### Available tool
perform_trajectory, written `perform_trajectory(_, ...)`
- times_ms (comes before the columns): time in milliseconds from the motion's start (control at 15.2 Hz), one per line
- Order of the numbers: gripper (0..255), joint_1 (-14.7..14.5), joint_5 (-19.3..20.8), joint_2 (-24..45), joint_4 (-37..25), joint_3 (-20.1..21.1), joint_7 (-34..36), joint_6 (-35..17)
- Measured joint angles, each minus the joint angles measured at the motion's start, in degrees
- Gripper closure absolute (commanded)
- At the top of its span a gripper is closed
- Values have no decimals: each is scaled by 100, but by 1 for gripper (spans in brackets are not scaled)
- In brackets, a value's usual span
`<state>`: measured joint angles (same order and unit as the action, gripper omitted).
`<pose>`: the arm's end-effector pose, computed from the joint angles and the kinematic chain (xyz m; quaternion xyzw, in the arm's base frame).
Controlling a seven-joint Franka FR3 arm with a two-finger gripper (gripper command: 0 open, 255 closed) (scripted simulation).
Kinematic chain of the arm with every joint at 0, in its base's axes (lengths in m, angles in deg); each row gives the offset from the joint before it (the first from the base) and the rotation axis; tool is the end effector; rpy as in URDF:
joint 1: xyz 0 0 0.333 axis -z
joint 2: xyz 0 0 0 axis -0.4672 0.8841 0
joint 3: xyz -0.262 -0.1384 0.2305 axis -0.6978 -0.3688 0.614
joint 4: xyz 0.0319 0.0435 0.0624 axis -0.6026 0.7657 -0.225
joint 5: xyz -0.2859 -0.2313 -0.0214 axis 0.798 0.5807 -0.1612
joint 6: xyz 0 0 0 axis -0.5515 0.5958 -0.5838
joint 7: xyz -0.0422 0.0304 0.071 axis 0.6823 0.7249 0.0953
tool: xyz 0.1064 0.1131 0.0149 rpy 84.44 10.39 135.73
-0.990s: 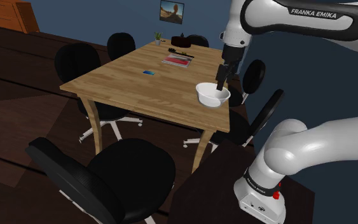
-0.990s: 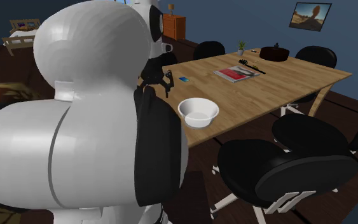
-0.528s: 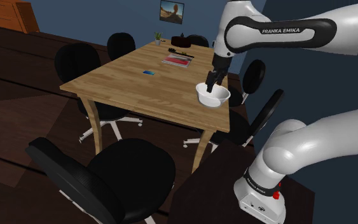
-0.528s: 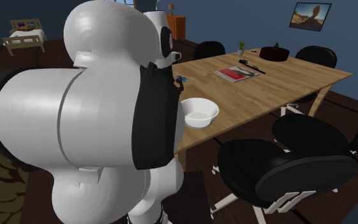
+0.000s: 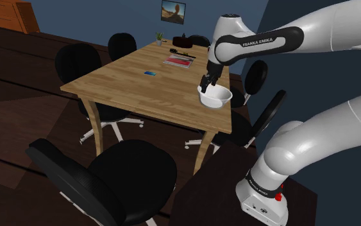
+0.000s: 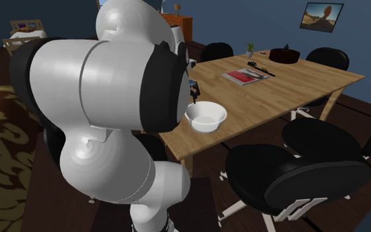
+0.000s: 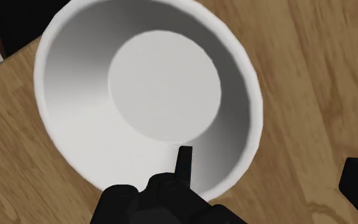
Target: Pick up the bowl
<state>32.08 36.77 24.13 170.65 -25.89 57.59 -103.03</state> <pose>0.3543 -0.1124 0.4943 0.9953 0.0040 0.0570 0.0788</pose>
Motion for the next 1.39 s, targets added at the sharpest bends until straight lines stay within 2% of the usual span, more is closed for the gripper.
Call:
perform_trajectory(462,0,38,88,213,336,-58,63,-577)
perform_trajectory(528,255,43,96,213,376,-61,68,-618)
perform_trajectory(1188,255,44,103,221,406,-61,75,-664)
perform_trajectory(1386,255,36,78,156,296,-49,50,-482)
